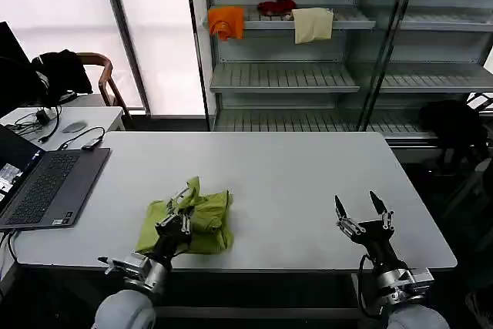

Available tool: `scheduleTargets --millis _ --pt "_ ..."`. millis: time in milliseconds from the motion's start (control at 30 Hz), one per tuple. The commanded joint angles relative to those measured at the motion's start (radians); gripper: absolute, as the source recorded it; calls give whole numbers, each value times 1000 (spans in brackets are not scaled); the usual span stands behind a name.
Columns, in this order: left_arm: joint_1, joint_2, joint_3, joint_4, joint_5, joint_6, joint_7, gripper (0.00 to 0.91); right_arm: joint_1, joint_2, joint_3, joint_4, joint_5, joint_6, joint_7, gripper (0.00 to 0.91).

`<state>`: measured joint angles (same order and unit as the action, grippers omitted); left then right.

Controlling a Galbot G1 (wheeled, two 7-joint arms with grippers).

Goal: Fold and organize the clothes.

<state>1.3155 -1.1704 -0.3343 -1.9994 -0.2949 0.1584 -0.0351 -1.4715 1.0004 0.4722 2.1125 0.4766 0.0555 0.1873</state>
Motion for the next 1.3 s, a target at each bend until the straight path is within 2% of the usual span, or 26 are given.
scheduleTargets --millis 33,67,400,767,933,967,1067,1167,1300 --pt "-62 -27 123 92 89 -20 28 776 0 3 -2 3 -2 1 -1 907" --pt "-71 -27 124 105 89 -13 23 907 -1 3 -3 4 -3 1 -1 907" --pt "-142 -2 131 78 82 52 -8 907 1 5 -9 4 -8 1 0 907" --pt "-92 16 148 -214 80 87 -23 907 26 13 -30 0 -25 -8 4 907" --pt "-121 57 32 -241 -2 133 -74 907 26 9 -27 3 -25 -11 5 907" --pt "-106 78 -2 -239 -20 173 -91 907 24 7 -22 5 -22 -10 5 907" --pt "4 131 -136 -195 -45 213 -81 907 19 -3 -8 5 -11 -8 2 907" --pt "115 140 -232 -151 -91 237 -70 907 18 -3 -5 3 -9 -7 1 907" --pt "162 119 -272 -90 -141 236 -72 907 14 -9 -3 1 -4 -9 -3 907"
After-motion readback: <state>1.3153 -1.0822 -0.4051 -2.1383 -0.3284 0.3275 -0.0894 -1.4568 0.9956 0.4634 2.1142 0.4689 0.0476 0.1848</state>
